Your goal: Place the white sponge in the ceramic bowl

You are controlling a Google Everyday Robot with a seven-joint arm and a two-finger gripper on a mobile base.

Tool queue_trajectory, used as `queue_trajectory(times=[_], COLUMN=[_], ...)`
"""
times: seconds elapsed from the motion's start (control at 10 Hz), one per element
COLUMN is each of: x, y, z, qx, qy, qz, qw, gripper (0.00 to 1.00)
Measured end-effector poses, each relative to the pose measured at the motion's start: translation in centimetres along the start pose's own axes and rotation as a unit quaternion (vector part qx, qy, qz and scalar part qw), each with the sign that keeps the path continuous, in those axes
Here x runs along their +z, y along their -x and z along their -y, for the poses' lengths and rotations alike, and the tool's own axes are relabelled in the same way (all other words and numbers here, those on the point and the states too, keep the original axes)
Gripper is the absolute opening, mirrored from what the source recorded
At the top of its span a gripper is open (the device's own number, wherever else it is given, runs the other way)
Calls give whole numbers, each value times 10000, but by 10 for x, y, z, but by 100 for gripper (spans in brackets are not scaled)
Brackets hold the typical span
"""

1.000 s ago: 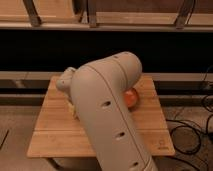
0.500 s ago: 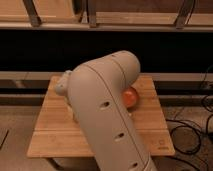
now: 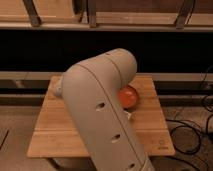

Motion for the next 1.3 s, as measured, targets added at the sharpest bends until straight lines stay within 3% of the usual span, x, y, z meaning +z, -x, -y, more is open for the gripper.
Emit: queue_trajectory(times=[0.3, 0.5, 1.2, 1.3], x=[27, 36, 39, 37], y=[-2, -2, 13, 16], z=[-1, 5, 5, 8], qx=[54, 50, -64, -66], qy=[258, 290, 202, 177], qz=[-231, -361, -382, -346], qw=[9994, 9989, 9990, 9992], gripper=[80, 75, 6, 1])
